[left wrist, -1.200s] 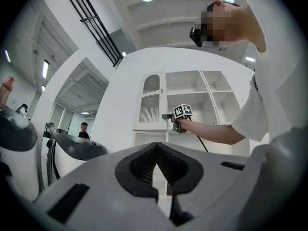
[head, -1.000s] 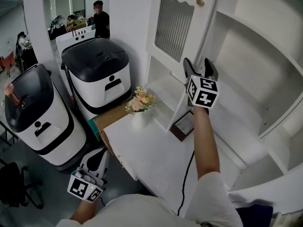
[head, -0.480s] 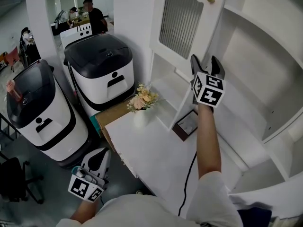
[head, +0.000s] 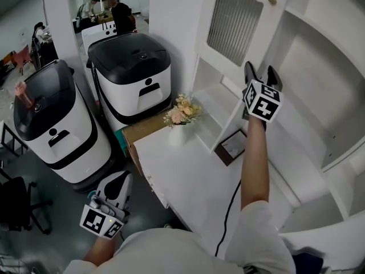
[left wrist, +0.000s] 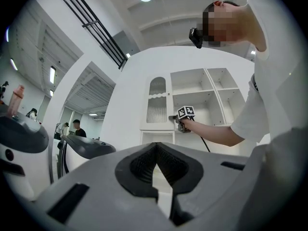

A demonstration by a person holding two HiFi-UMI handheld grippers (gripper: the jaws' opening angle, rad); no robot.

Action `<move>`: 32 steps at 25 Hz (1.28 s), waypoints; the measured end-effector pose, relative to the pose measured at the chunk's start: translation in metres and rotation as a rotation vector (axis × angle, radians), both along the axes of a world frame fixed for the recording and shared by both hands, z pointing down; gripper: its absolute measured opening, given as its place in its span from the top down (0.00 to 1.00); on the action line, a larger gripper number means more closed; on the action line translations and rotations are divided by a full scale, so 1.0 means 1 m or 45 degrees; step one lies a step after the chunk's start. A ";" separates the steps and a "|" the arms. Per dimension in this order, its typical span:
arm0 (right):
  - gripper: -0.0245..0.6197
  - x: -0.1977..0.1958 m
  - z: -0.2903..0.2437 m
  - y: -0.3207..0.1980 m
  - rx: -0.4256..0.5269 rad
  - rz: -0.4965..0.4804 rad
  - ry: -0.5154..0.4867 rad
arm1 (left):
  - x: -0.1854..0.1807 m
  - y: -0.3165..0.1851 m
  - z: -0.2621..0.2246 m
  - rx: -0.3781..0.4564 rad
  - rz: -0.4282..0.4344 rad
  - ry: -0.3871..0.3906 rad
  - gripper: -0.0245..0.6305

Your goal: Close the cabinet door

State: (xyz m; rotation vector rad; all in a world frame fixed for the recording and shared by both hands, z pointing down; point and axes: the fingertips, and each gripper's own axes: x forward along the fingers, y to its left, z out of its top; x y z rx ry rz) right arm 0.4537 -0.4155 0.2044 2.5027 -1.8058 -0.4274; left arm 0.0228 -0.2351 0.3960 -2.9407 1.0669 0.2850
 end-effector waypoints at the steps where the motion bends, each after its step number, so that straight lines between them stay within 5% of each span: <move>1: 0.46 0.000 0.000 0.000 -0.002 0.000 -0.018 | -0.004 0.001 -0.001 0.003 -0.006 0.003 0.96; 5: 0.49 -0.003 0.003 0.002 0.006 -0.011 -0.068 | -0.022 0.008 -0.004 0.012 -0.023 0.016 0.96; 8: 0.65 -0.015 0.005 0.017 0.040 -0.030 -0.060 | -0.037 0.013 -0.003 0.008 -0.042 0.015 0.96; 20: 0.91 -0.057 0.077 0.100 0.029 -0.040 -0.135 | -0.095 0.018 -0.021 0.122 -0.117 -0.049 0.96; 32: 0.95 -0.155 0.083 0.200 0.050 -0.269 -0.059 | -0.160 0.034 -0.034 0.148 -0.247 -0.015 0.96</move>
